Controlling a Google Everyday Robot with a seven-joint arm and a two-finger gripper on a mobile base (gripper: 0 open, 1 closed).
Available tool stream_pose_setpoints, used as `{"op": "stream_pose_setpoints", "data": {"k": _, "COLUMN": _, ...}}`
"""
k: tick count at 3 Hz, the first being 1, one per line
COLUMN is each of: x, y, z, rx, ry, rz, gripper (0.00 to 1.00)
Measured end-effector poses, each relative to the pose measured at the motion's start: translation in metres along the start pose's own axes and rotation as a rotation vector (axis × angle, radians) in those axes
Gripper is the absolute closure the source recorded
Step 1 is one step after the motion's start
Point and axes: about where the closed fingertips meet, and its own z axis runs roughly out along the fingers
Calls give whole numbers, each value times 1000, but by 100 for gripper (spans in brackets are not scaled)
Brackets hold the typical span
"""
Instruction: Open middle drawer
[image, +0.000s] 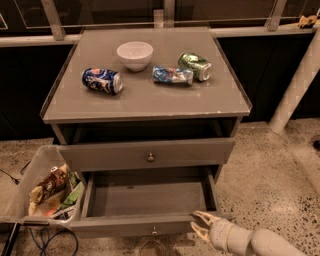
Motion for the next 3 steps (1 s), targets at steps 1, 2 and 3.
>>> {"op": "stream_pose_setpoints", "data": {"k": 1, "x": 0, "y": 0, "z": 0, "rx": 0, "ry": 0, "rz": 0, "gripper": 13}}
{"op": "stream_pose_setpoints", "data": {"k": 2, "x": 0, "y": 0, "z": 0, "rx": 0, "ry": 0, "rz": 0, "gripper": 0}}
{"op": "stream_pose_setpoints", "data": {"k": 3, "x": 0, "y": 0, "z": 0, "rx": 0, "ry": 0, "rz": 0, "gripper": 0}}
